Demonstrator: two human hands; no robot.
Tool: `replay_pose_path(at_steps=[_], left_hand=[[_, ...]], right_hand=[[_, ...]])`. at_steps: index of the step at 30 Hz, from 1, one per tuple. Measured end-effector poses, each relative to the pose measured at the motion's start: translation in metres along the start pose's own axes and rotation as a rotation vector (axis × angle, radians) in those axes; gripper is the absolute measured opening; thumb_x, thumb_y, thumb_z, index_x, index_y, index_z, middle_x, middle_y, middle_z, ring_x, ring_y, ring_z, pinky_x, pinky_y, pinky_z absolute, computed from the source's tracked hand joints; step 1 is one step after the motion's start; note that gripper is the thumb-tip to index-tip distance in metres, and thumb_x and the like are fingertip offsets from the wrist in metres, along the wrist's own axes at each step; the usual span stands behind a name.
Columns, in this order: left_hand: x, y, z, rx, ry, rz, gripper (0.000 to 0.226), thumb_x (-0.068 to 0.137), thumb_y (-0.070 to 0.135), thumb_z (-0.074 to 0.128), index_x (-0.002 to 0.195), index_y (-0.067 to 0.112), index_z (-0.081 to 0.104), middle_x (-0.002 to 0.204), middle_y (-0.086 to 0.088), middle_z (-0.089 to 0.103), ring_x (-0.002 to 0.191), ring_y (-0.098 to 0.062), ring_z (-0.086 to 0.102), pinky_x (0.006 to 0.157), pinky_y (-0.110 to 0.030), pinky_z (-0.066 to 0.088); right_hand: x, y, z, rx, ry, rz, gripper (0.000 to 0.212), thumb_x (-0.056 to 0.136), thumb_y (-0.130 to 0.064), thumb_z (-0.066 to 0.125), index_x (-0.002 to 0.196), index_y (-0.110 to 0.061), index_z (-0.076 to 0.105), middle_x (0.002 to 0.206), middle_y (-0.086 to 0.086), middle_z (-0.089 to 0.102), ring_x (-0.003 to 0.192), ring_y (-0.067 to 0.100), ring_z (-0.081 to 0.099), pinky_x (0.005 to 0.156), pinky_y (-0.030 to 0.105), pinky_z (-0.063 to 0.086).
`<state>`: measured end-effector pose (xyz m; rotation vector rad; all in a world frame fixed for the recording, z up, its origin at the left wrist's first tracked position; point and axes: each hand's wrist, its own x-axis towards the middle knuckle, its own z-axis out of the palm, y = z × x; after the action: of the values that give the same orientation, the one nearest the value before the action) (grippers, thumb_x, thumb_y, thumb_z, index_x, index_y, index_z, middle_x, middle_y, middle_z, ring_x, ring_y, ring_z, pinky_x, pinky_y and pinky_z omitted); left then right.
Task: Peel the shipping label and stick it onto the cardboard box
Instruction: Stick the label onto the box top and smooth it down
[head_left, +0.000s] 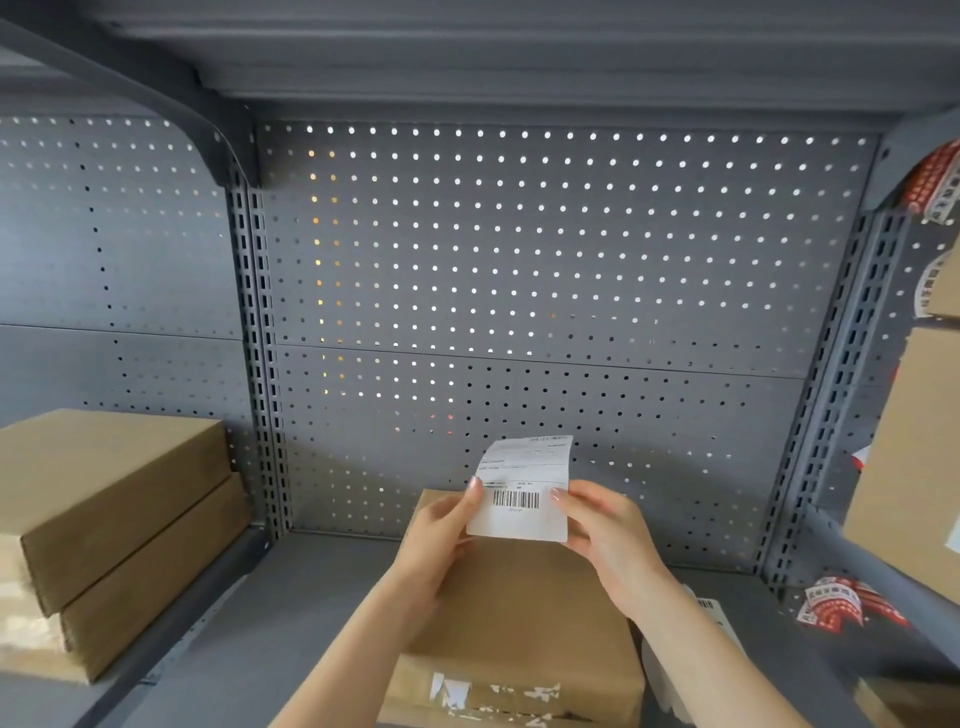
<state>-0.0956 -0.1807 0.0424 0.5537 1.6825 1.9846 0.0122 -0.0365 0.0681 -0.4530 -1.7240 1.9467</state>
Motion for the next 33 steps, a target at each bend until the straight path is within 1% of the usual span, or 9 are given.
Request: replay_pose_path(at_steps=[3, 7, 9, 12, 17, 19, 23, 28, 33], left_hand=[[-0.002, 0.002, -0.005, -0.06, -0.095, 0.014, 0.021, 0.089, 0.022, 0.063, 0.1, 0.007, 0.072, 0.089, 0.002, 0.077, 0.082, -0.013, 0.072, 0.07, -0.022, 0.056], [0.005, 0.0, -0.012, -0.026, -0.048, 0.063, 0.02, 0.085, 0.007, 0.067, 0.103, 0.002, 0.069, 0.099, -0.011, 0.075, 0.089, -0.022, 0.071, 0.073, -0.024, 0.056], [0.008, -0.002, -0.017, 0.049, -0.03, 0.088, 0.021, 0.083, 0.007, 0.069, 0.104, 0.004, 0.069, 0.101, -0.016, 0.073, 0.09, -0.024, 0.07, 0.077, -0.029, 0.055], [0.01, -0.003, -0.021, 0.144, -0.013, 0.125, 0.023, 0.082, 0.007, 0.071, 0.105, 0.006, 0.066, 0.091, -0.012, 0.071, 0.085, -0.023, 0.069, 0.078, -0.03, 0.055], [0.01, -0.003, -0.027, 0.288, -0.006, 0.121, 0.03, 0.079, 0.012, 0.075, 0.106, 0.009, 0.064, 0.094, -0.013, 0.071, 0.089, -0.025, 0.07, 0.083, -0.033, 0.057], [0.009, -0.005, -0.029, 0.367, -0.023, 0.108, 0.034, 0.076, 0.013, 0.078, 0.107, 0.013, 0.064, 0.093, -0.007, 0.072, 0.093, -0.024, 0.069, 0.09, -0.038, 0.054], [0.008, -0.008, -0.036, 0.491, -0.091, 0.078, 0.052, 0.067, 0.011, 0.084, 0.112, 0.018, 0.059, 0.097, -0.007, 0.072, 0.091, -0.017, 0.068, 0.096, -0.039, 0.05], [0.003, -0.009, -0.039, 0.657, -0.154, 0.068, 0.068, 0.063, 0.014, 0.087, 0.119, 0.024, 0.052, 0.106, -0.004, 0.067, 0.094, -0.02, 0.067, 0.091, -0.037, 0.053], [0.001, -0.006, -0.041, 0.743, -0.193, 0.068, 0.072, 0.061, 0.012, 0.087, 0.122, 0.024, 0.051, 0.101, 0.0, 0.064, 0.087, -0.019, 0.067, 0.089, -0.036, 0.054]], right_hand=[[-0.001, 0.002, -0.002, -0.012, -0.04, 0.005, 0.012, 0.087, -0.009, 0.064, 0.096, -0.009, 0.071, 0.097, 0.004, 0.076, 0.093, 0.021, 0.072, 0.079, 0.036, 0.058], [0.0, 0.007, -0.006, -0.062, -0.081, 0.009, 0.015, 0.087, -0.009, 0.064, 0.1, -0.009, 0.071, 0.099, 0.004, 0.076, 0.095, 0.021, 0.071, 0.085, 0.039, 0.057], [0.0, 0.011, -0.008, -0.112, -0.089, -0.004, 0.017, 0.087, -0.006, 0.064, 0.102, -0.01, 0.071, 0.099, 0.004, 0.076, 0.095, 0.02, 0.071, 0.085, 0.037, 0.057], [-0.002, 0.017, -0.008, -0.197, -0.076, -0.019, 0.02, 0.085, -0.001, 0.064, 0.101, -0.011, 0.072, 0.097, 0.004, 0.076, 0.091, 0.019, 0.072, 0.078, 0.028, 0.058], [-0.005, 0.025, -0.008, -0.476, -0.045, -0.086, 0.028, 0.08, -0.004, 0.07, 0.096, -0.027, 0.072, 0.084, 0.0, 0.074, 0.076, 0.007, 0.069, 0.071, 0.019, 0.054], [-0.006, 0.026, -0.008, -0.563, -0.044, -0.116, 0.033, 0.079, -0.007, 0.072, 0.098, -0.033, 0.067, 0.084, 0.0, 0.072, 0.075, 0.01, 0.068, 0.072, 0.02, 0.05], [-0.009, 0.026, -0.014, -0.583, -0.044, -0.079, 0.065, 0.074, -0.01, 0.078, 0.121, -0.037, 0.042, 0.085, 0.003, 0.071, 0.081, 0.011, 0.068, 0.07, 0.018, 0.046], [-0.012, 0.028, -0.016, -0.666, -0.119, -0.057, 0.079, 0.07, -0.01, 0.081, 0.132, -0.034, 0.037, 0.088, 0.004, 0.069, 0.084, 0.016, 0.069, 0.081, 0.026, 0.052], [-0.019, 0.03, -0.015, -0.707, -0.199, -0.063, 0.094, 0.066, -0.006, 0.083, 0.137, -0.038, 0.032, 0.085, 0.0, 0.066, 0.075, 0.011, 0.068, 0.082, 0.03, 0.055]])
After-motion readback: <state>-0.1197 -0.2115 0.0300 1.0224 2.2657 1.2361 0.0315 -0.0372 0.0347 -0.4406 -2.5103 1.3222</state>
